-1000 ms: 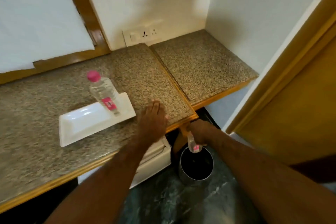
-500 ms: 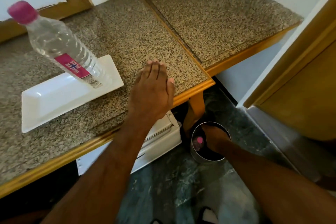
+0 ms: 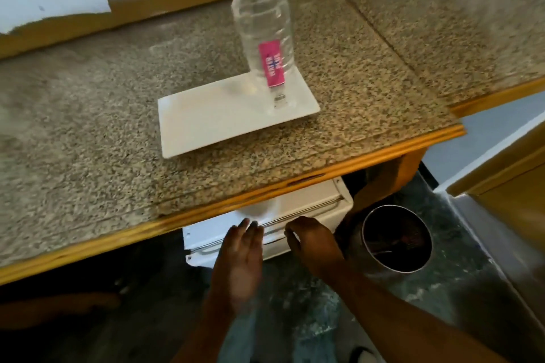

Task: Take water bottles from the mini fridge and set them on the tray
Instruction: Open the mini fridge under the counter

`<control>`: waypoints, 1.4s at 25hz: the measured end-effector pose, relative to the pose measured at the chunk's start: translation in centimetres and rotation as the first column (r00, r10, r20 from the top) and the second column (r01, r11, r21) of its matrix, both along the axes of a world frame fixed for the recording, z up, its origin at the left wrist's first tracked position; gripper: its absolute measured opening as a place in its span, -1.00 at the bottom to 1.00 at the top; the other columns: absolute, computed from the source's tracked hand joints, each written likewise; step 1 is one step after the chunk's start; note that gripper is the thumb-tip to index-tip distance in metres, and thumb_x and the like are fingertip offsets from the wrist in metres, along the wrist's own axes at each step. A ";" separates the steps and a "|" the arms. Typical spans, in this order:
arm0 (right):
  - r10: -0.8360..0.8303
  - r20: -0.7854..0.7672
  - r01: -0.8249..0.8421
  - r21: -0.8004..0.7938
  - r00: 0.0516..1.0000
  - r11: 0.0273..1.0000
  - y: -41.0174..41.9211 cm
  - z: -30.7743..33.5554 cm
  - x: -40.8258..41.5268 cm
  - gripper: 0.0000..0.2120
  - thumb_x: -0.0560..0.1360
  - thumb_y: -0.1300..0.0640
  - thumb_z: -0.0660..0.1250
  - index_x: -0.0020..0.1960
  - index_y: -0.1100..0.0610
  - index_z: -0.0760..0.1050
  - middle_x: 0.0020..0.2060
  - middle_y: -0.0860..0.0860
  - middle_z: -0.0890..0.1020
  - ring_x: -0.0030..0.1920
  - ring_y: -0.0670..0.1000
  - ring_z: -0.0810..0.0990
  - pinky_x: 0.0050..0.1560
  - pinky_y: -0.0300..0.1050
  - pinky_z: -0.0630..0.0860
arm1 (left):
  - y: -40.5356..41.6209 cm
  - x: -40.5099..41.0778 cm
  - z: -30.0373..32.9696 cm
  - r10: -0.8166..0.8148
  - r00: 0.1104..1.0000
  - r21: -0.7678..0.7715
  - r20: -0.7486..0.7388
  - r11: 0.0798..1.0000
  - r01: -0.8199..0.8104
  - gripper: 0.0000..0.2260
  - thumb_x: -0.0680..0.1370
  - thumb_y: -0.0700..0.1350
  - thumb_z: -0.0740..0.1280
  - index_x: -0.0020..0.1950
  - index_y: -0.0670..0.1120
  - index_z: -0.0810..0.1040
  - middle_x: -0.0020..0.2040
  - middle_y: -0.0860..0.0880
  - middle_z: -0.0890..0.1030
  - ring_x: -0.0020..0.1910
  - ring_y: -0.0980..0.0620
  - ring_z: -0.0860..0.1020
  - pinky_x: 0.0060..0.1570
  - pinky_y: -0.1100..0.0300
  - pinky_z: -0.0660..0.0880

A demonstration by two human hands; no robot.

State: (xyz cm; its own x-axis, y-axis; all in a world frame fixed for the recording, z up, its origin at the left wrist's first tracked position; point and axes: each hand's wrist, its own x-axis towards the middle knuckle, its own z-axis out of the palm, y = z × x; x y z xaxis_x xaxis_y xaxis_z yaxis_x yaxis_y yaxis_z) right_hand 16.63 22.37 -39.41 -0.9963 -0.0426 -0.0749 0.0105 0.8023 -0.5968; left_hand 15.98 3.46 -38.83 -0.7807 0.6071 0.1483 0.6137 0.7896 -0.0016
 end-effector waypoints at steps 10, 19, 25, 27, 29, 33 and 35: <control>0.062 0.179 -0.072 0.051 0.982 0.996 -12.4 -11.5 -3.4 -0.61 0.58 0.09 0.20 0.39 0.12 0.32 0.36 0.18 0.41 0.35 0.18 0.34 0.40 0.05 0.28 | -12.2 -4.8 -9.5 0.365 0.852 -0.166 0.375 0.931 -0.326 -0.84 0.53 -0.13 0.31 0.01 -0.18 0.62 0.00 -0.19 0.66 0.00 -0.18 0.59 0.02 -0.04 0.56; 0.141 0.045 -0.148 0.382 0.989 0.912 -14.8 -12.9 -3.9 -0.67 0.50 0.06 0.29 0.19 0.22 0.45 0.17 0.23 0.49 0.15 0.28 0.45 0.19 0.13 0.44 | -13.9 -3.8 -13.8 0.333 0.881 -0.137 0.335 0.943 -0.304 -0.67 0.59 -0.15 0.23 0.32 -0.25 0.44 0.28 -0.24 0.51 0.28 -0.24 0.42 0.27 -0.13 0.45; 0.116 0.060 -0.130 0.331 0.991 0.935 -14.8 -12.6 -3.8 -0.71 0.53 0.11 0.23 0.20 0.22 0.47 0.22 0.23 0.45 0.21 0.26 0.39 0.26 0.10 0.38 | -13.8 -3.5 -14.0 0.345 0.886 -0.136 0.311 0.938 -0.318 -0.68 0.58 -0.16 0.24 0.30 -0.26 0.45 0.26 -0.23 0.50 0.26 -0.21 0.42 0.25 -0.08 0.47; 0.109 0.049 -0.119 0.316 0.993 0.941 -14.8 -12.6 -3.7 -0.70 0.54 0.12 0.22 0.23 0.21 0.45 0.25 0.22 0.44 0.24 0.24 0.37 0.28 0.08 0.35 | -13.8 -3.5 -14.1 0.344 0.886 -0.137 0.310 0.939 -0.316 -0.68 0.58 -0.15 0.24 0.31 -0.24 0.45 0.26 -0.21 0.49 0.26 -0.20 0.41 0.23 -0.08 0.49; 0.119 0.041 -0.125 0.311 0.992 0.942 -14.8 -12.7 -3.5 -0.67 0.53 0.13 0.23 0.26 0.21 0.43 0.28 0.22 0.42 0.26 0.25 0.35 0.30 0.08 0.34 | -13.9 -3.3 -14.1 0.333 0.893 -0.143 0.304 0.942 -0.303 -0.68 0.57 -0.15 0.23 0.29 -0.24 0.46 0.26 -0.21 0.50 0.23 -0.21 0.42 0.20 -0.08 0.50; 0.142 0.055 -0.152 0.293 0.988 0.944 -14.3 -12.5 -1.5 -0.66 0.50 0.13 0.25 0.23 0.25 0.45 0.25 0.26 0.43 0.23 0.29 0.37 0.28 0.11 0.39 | -14.2 -0.8 -13.9 0.283 0.915 -0.117 0.288 0.959 -0.260 -0.75 0.51 -0.14 0.35 0.13 -0.24 0.56 0.09 -0.22 0.59 0.05 -0.22 0.54 0.00 -0.08 0.58; 0.162 0.047 -0.169 0.303 0.986 0.938 -14.0 -12.2 0.3 -0.68 0.49 0.13 0.25 0.19 0.27 0.47 0.20 0.28 0.46 0.19 0.30 0.40 0.24 0.12 0.42 | -14.3 1.2 -13.8 0.231 0.928 -0.075 0.292 0.973 -0.218 -0.78 0.47 -0.14 0.42 0.04 -0.23 0.60 -0.01 -0.22 0.60 -0.04 -0.20 0.57 -0.09 -0.06 0.60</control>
